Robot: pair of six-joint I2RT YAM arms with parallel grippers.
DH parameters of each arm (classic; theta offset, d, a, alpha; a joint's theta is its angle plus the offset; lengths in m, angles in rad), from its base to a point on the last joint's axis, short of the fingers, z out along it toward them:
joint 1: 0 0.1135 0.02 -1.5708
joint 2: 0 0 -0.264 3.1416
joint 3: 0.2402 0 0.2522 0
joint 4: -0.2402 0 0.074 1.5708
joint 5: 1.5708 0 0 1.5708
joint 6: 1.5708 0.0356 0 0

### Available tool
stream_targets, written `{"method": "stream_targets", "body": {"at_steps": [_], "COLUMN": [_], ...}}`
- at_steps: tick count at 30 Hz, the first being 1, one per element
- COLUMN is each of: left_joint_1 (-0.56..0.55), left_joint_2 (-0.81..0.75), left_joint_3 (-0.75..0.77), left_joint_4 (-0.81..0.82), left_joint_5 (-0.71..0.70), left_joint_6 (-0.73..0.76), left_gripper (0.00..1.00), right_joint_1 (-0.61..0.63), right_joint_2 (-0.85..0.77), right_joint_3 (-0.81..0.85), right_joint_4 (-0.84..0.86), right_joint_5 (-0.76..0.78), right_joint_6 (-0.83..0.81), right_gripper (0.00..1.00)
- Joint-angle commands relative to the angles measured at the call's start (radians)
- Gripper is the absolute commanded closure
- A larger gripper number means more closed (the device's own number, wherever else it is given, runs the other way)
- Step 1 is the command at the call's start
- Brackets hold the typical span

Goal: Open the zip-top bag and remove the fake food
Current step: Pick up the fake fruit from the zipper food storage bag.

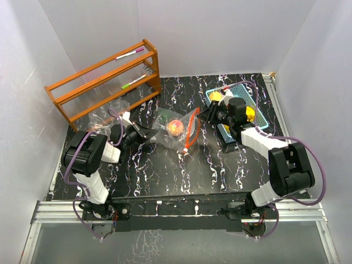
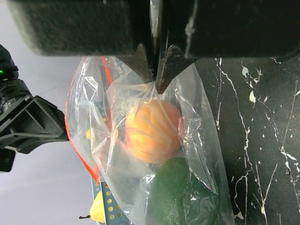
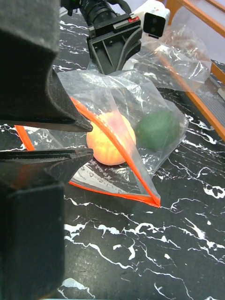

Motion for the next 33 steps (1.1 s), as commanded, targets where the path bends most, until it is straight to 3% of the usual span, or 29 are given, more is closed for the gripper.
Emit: {"method": "stream_targets", "body": {"at_steps": [1,11,13,18,22,29,33], "left_joint_1": [-0.002,-0.003,-0.004,-0.002,-0.002,-0.002,-0.002], "left_joint_2": [-0.003,-0.015,-0.019,-0.008,0.011,0.019,0.021], "left_joint_3": [0.023,-0.014,-0.028,-0.024,-0.034,-0.037,-0.038], "left_joint_4": [0.055,0.122,0.134,0.119,0.187,0.194,0.191], "left_joint_5": [0.015,-0.006,-0.017,-0.017,-0.014,-0.009,-0.015], "left_joint_6": [-0.017,-0.022,-0.023,-0.020,-0.046,-0.052,-0.051], "left_gripper": [1.00,1.00,1.00,1.00,1.00,1.00,1.00], "right_joint_1": [0.007,0.118,0.137,0.179,0.228,0.325,0.330], "right_joint_2": [0.066,0.243,0.287,0.377,0.472,0.561,0.547], "right_joint_3": [-0.015,0.130,0.171,0.260,0.324,0.381,0.326], "right_joint_4": [0.113,0.233,0.222,0.186,0.163,0.031,0.021], "right_joint_5": [-0.048,-0.060,-0.030,-0.008,-0.011,0.160,0.200], "right_joint_6": [0.023,0.010,-0.019,-0.066,-0.120,-0.259,-0.280], "right_gripper": [0.78,0.81,0.72,0.36,0.19,0.14,0.19]}}
